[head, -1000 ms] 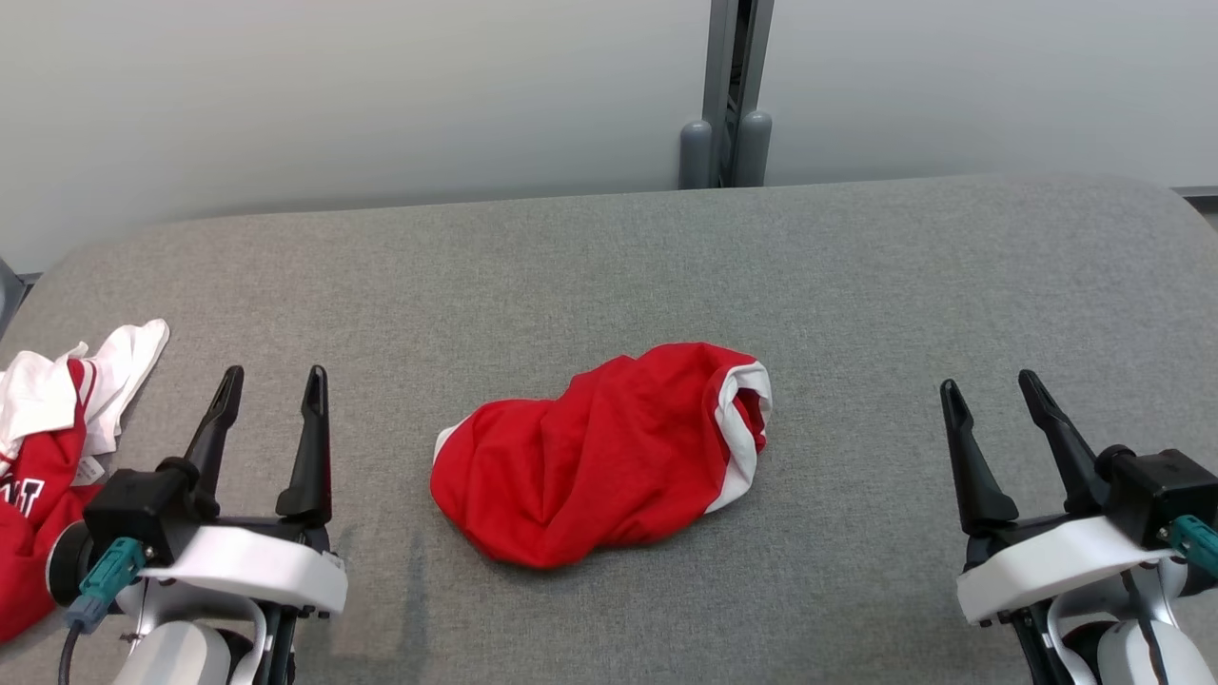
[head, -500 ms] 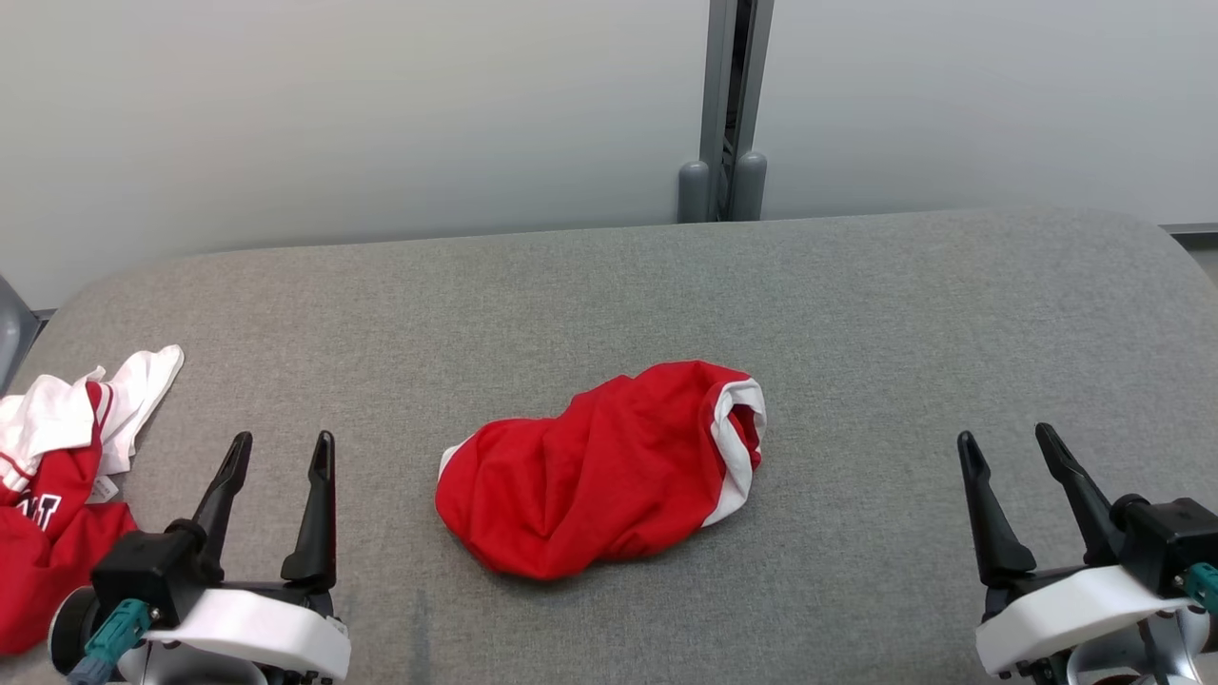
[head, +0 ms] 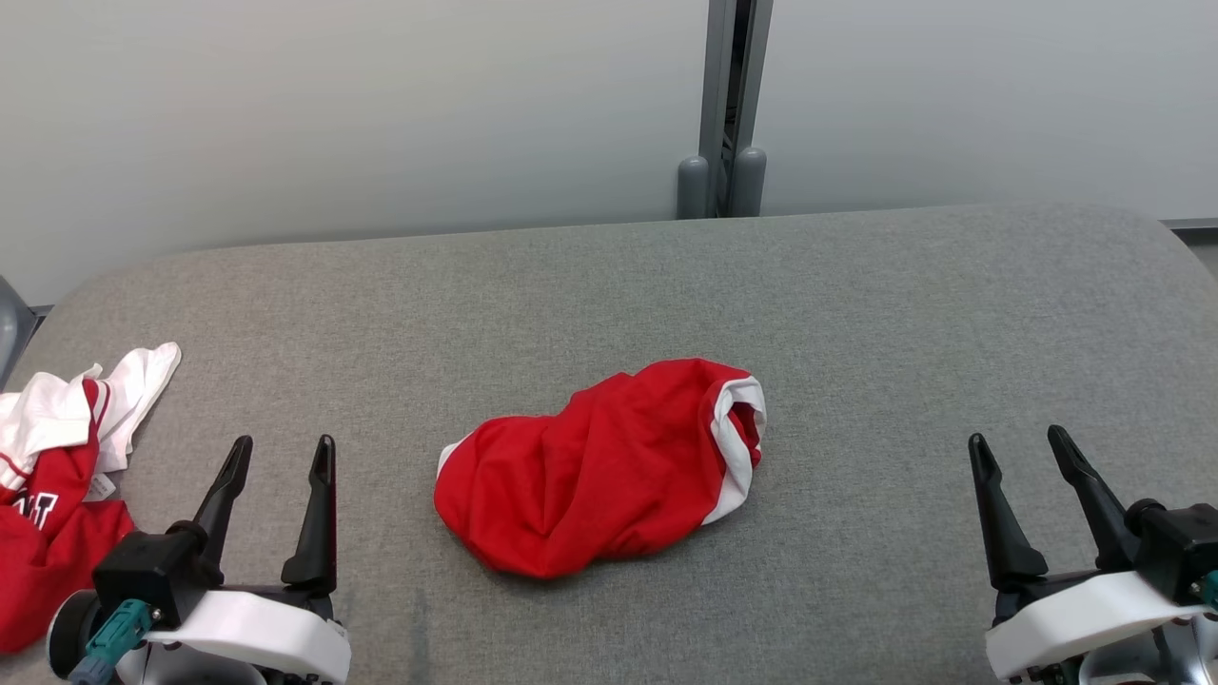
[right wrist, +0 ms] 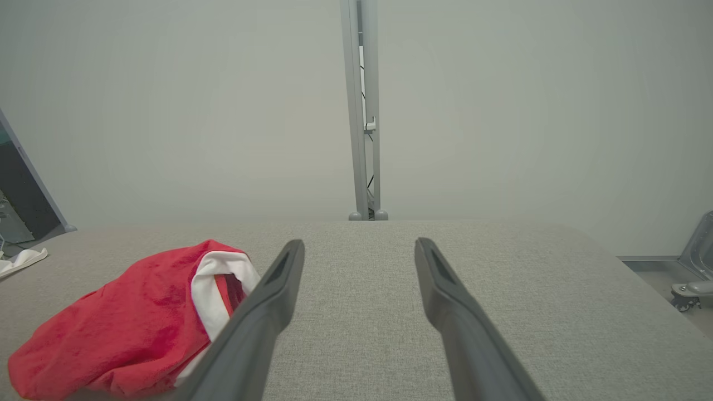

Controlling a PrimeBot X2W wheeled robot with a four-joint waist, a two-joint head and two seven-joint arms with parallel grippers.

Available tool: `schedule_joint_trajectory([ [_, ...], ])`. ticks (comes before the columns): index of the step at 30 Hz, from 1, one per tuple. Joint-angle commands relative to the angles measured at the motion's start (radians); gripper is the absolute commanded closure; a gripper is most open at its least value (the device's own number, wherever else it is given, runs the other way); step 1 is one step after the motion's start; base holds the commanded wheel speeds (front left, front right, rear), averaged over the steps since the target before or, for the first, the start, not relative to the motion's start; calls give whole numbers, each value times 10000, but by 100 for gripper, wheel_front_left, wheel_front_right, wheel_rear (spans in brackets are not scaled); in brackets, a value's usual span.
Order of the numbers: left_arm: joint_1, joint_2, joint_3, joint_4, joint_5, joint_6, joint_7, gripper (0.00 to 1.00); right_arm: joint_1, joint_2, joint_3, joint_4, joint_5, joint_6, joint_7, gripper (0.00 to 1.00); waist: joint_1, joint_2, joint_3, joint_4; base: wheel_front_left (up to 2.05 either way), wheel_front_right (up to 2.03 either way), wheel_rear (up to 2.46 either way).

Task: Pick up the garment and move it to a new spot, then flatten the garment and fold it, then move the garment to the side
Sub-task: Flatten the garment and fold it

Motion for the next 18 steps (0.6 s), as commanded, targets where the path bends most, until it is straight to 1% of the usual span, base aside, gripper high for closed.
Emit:
schedule_joint_trajectory([
  [1, -29, 65, 20, -36, -62, 71, 29, 0, 54, -45, -39, -56, 71, 1, 25, 0, 0, 0, 8, 0, 0, 0, 0],
  [16, -195, 77, -94, -85, -55, 159, 72, 0, -106, -46, -56, 9, 93, 1, -40, 0, 0, 0, 188, 30, 0, 0, 0],
  [18, -291, 64, -203, -129, 24, 93, 92, 0, -146, -46, -62, 11, 89, 1, -47, 0, 0, 0, 228, 42, 0, 0, 0],
])
